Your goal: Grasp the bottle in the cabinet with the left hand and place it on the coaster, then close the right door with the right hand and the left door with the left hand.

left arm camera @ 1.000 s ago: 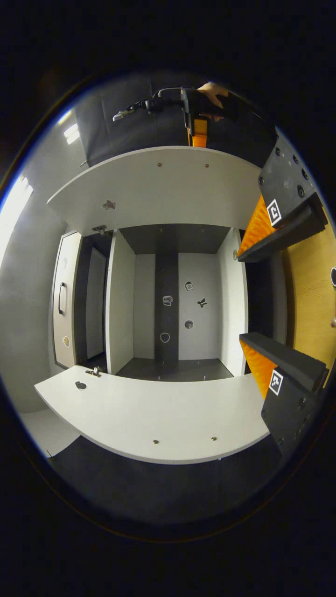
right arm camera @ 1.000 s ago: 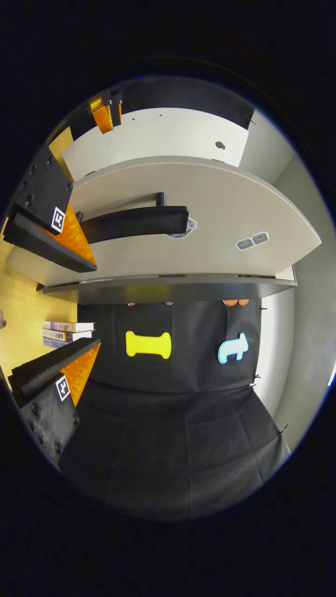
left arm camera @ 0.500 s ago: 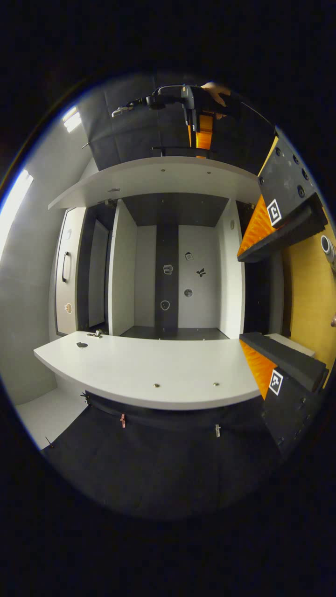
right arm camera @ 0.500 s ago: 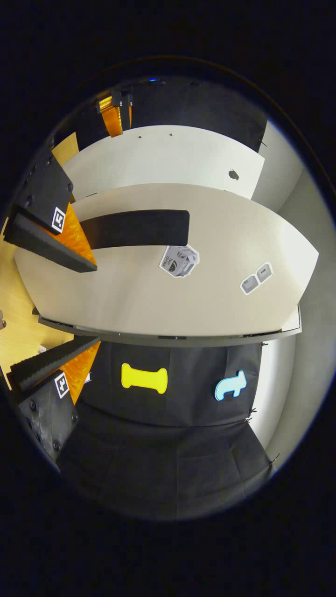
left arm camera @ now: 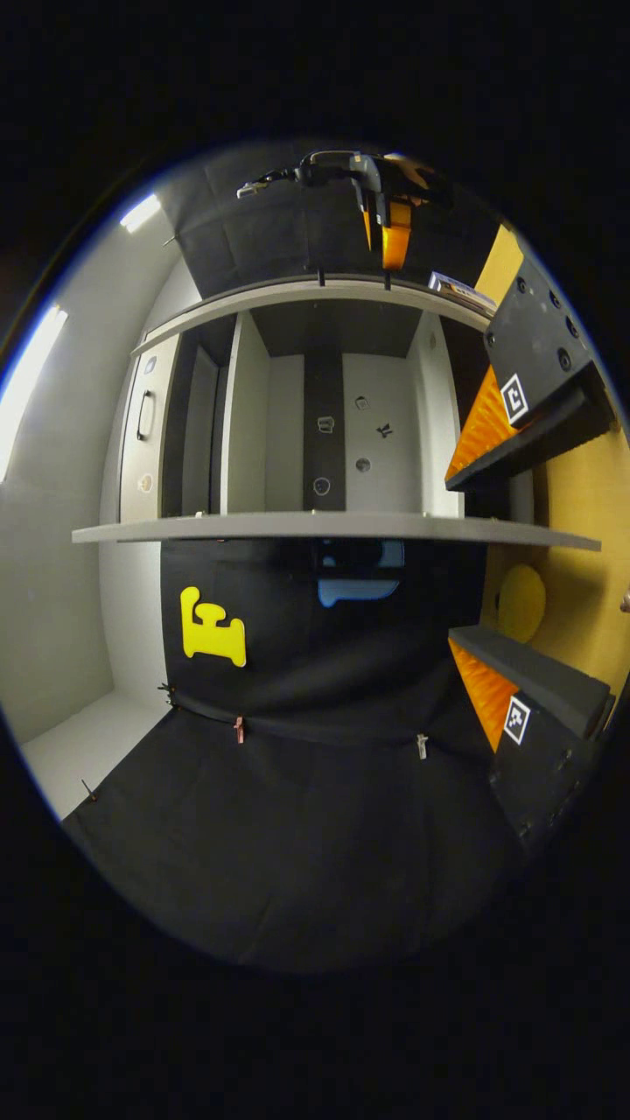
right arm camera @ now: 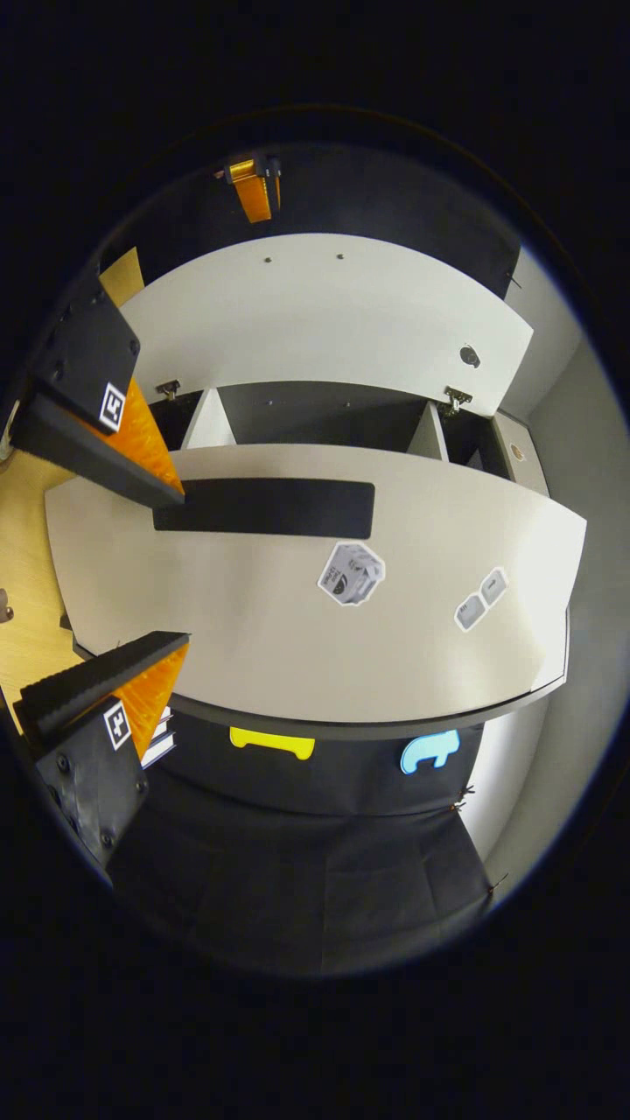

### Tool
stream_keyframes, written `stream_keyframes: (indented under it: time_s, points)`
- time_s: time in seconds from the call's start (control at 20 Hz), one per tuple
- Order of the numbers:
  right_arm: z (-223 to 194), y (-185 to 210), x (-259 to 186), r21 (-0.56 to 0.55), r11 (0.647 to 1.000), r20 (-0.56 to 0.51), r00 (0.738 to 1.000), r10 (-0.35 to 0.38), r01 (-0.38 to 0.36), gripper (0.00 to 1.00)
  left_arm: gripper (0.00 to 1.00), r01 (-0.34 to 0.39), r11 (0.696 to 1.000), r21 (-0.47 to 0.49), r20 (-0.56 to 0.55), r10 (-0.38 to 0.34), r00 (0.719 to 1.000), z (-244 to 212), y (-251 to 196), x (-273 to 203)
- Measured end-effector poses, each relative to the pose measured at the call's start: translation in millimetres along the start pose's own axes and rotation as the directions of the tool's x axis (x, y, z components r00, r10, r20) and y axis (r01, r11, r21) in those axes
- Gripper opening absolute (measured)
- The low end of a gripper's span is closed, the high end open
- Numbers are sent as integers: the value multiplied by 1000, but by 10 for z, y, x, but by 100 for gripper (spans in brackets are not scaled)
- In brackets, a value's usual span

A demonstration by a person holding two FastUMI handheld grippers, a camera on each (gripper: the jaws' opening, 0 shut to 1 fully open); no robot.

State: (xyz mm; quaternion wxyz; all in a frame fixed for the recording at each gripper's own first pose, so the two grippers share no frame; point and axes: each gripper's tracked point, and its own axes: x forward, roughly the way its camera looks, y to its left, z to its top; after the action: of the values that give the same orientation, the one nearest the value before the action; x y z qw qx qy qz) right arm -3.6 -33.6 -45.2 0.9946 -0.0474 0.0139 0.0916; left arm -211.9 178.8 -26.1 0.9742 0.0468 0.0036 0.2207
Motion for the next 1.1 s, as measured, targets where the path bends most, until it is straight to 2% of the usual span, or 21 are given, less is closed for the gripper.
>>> stream_keyframes:
  time_s: [0.2,0.4,0.7,1.1]
  points:
    - [9,180,-92,30,999,5,999,-43,42,95,96,-6,1000,1,1,6,1000,-17,448,205]
    - [-11,232,-239,37,995,-9,996,-91,91,95,96,27,1000,-3,50,-27,998,137,583,585]
    - [-77,137,-404,20,984,-36,984,-176,177,95,95,104,994,18,79,-106,991,183,418,819]
    - [-110,163,-364,18,987,-47,987,-157,158,96,92,153,987,48,52,-156,986,199,217,800]
